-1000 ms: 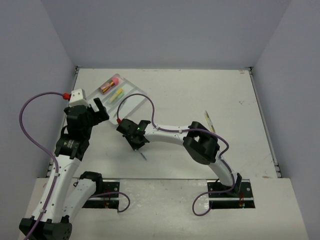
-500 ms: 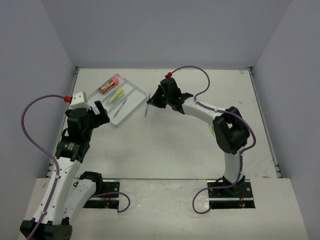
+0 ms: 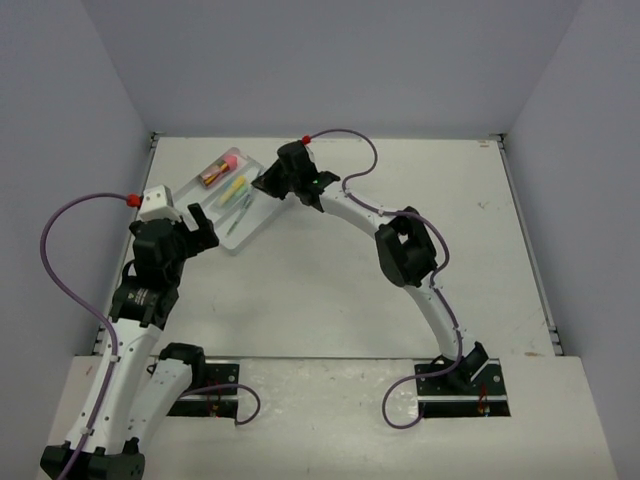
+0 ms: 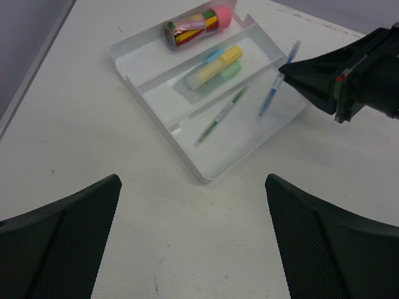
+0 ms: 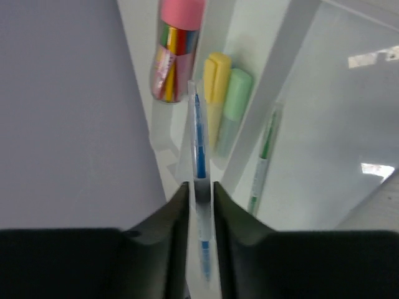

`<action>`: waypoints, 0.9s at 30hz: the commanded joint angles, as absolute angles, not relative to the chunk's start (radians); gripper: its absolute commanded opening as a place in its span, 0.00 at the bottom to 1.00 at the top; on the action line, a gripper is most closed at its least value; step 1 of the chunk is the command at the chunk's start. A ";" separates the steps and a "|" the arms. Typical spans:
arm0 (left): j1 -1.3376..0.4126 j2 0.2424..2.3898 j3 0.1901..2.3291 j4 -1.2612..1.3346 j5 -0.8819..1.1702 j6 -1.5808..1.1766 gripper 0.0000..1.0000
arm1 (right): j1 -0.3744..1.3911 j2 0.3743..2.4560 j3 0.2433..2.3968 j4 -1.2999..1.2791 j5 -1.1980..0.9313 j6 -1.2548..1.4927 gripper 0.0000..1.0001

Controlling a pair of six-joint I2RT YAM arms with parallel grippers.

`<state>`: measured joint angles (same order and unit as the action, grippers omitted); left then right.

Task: Sort the stationery into containers
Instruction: Place the pen in the storage box, then pick up the pen from the center of the board.

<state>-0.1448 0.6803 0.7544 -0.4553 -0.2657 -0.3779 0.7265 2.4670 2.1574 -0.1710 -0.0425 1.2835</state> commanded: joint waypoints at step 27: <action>-0.138 0.722 0.758 -0.408 -0.132 -0.342 1.00 | 0.298 1.628 1.224 -0.643 0.276 0.195 0.36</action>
